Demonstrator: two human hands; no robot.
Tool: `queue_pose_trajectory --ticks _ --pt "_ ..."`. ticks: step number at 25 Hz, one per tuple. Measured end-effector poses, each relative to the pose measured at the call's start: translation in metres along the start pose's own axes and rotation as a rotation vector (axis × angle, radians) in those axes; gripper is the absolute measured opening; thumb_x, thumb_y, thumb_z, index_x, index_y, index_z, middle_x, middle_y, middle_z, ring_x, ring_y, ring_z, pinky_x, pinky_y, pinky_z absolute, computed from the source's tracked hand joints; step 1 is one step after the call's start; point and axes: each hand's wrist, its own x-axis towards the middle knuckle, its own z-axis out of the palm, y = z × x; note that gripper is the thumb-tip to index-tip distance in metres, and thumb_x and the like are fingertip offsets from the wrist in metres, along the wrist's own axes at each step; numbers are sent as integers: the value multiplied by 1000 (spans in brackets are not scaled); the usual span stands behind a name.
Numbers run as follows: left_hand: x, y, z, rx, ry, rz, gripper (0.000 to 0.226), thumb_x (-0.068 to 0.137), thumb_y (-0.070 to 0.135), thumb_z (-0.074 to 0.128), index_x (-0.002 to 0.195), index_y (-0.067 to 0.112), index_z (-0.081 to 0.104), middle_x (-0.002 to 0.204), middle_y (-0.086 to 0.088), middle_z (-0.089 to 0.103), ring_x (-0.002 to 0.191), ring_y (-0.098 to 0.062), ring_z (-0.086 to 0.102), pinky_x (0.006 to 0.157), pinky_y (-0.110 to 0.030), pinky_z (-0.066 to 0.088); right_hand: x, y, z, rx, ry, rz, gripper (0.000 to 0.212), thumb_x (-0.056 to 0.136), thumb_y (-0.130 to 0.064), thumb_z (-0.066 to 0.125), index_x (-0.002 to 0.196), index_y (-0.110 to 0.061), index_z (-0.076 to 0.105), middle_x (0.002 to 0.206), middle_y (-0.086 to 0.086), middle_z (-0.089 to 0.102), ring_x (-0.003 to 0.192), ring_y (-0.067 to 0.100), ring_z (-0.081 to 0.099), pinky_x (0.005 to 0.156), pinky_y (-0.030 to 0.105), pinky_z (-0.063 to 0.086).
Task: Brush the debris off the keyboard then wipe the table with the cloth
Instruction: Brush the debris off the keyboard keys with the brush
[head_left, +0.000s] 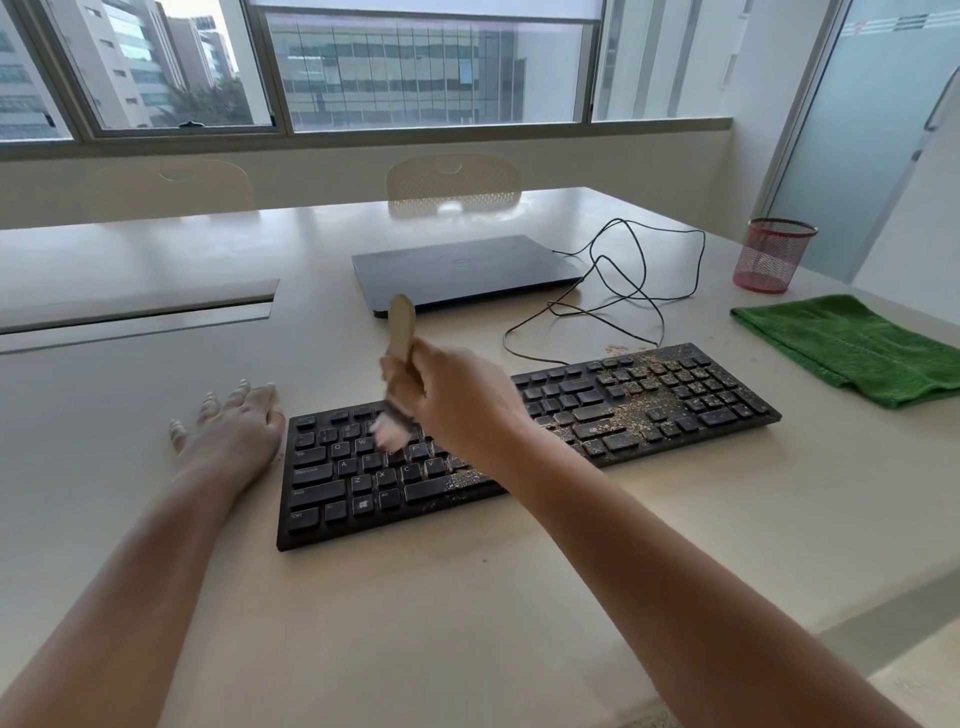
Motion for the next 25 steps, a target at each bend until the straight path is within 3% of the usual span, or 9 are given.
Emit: queue_pose_trajectory --ticks 3,7,9,12,15,17,19,23,25 --pt "-1 1 0 -1 -1 -5 47 101 36 24 147 28 25 158 3 14 145 -26 10 115 -53 5 0 9 -12 -99 130 32 31 101 -32 31 114 -13 53 66 -6 57 48 10 54 51 26 53" --pt "0 0 0 -10 3 -1 47 101 35 24 147 27 26 158 3 14 145 -26 10 115 -53 4 1 -20 12 359 -52 -6 30 99 -27 42 121 -12 56 96 8 69 56 18 58 52 28 51" --pt "-1 0 0 -6 0 -5 48 101 35 24 147 27 26 158 3 15 145 -26 10 115 -53 4 7 -20 16 255 -112 -41 33 98 -31 44 122 -13 58 92 6 69 60 15 58 52 24 47" --pt "1 -1 0 -3 11 1 48 100 35 25 147 26 27 157 3 17 145 -26 12 115 -54 6 22 1 -5 -9 -146 89 37 97 -39 41 121 -16 58 73 -9 58 57 10 54 47 21 43" --pt "1 1 -1 -11 12 6 47 100 33 26 146 25 29 157 2 18 145 -27 13 114 -54 6 36 4 -15 77 -121 122 29 95 -35 48 117 -21 61 81 -8 66 63 10 57 47 18 40" --pt "-1 2 -1 -13 9 8 47 100 32 26 145 25 29 157 1 18 145 -26 13 114 -54 6 43 -12 -5 279 -193 25 26 92 -25 55 115 -16 64 95 2 71 78 17 64 65 19 51" --pt "-1 1 -1 -17 13 9 47 100 34 25 145 24 29 157 1 19 145 -26 12 114 -54 6 42 -27 6 330 -237 -74 24 91 -21 59 113 -12 66 93 3 70 89 23 65 83 30 51" --pt "-1 0 -2 -11 7 15 47 99 32 28 146 24 29 157 1 19 145 -26 12 114 -54 6 40 -12 -20 101 -297 -87 29 91 -29 58 116 -13 64 78 -13 56 68 5 51 64 20 41" --pt "-1 0 -2 -9 10 15 46 100 32 27 145 25 29 157 1 18 145 -27 12 114 -55 6 38 2 -40 -114 -333 -36 31 93 -32 54 119 -17 61 81 -14 53 67 3 47 61 20 35"
